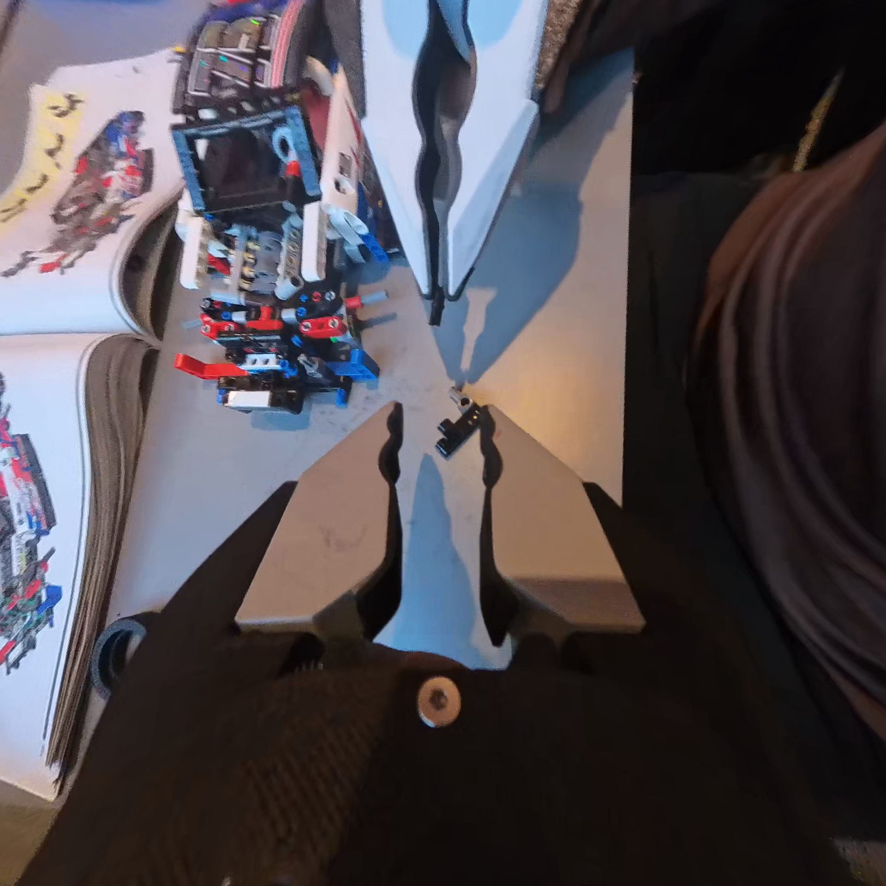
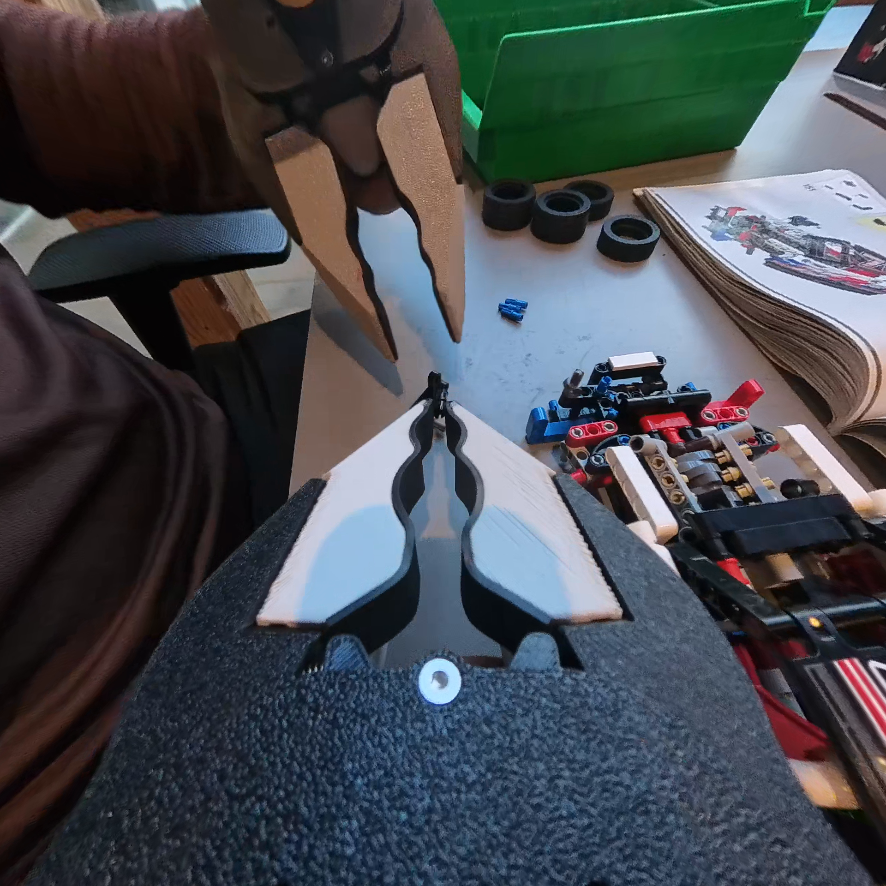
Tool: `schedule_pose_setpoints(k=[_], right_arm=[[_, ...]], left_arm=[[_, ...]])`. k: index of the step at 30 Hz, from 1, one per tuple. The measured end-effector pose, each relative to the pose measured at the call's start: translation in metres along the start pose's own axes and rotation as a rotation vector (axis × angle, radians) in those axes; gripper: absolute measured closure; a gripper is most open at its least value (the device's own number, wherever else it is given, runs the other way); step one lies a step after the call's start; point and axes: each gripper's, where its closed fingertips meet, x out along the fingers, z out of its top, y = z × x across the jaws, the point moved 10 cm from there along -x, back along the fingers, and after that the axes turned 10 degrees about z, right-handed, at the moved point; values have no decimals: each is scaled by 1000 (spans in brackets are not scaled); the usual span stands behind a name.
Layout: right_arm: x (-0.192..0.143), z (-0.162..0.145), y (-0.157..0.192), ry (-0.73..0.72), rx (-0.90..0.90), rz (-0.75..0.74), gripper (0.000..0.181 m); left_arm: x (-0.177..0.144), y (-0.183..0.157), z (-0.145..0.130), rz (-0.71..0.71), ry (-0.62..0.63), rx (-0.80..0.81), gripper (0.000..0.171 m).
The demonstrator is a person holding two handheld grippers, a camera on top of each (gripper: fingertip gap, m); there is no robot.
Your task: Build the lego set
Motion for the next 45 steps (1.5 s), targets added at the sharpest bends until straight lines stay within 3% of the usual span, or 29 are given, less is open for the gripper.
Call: schedule_pose_setpoints(k=[8,12,16,18,21,24,28,32,40,45], right_arm=[[3,-2,3,41,-14,-9,177],[2,-3,4,50,-15,-7,177],[1,-4,5,52,-15,-1,177],[1,-4,5,54,-12,-1,177],[1,-3,4,53,-12,-20,177],[-1,0,2,18,2,-50,177],[-5,2,0,-16,10,-92,177],[-4,1,0,-7,8,-97,177],[9,-3,7,91,-39,-85,177],[11,-5,8,113,-44,-82,177]], left_arm=[[22,7,2,-148,155,129,149],[33,5,-4,-264,239,117,149],[35,3,-5,-173,239,73,166],[37,1,-4,-89,248,-31,166],[39,1,-8,82,239,-315,166],[36,3,-18,144,97,-636,167],[27,4,-28,-27,-65,-1044,166],[24,3,-43,-294,-19,-1230,166],[25,10,-53,-272,64,-1178,159],[1,19,-56,45,75,-1010,135]])
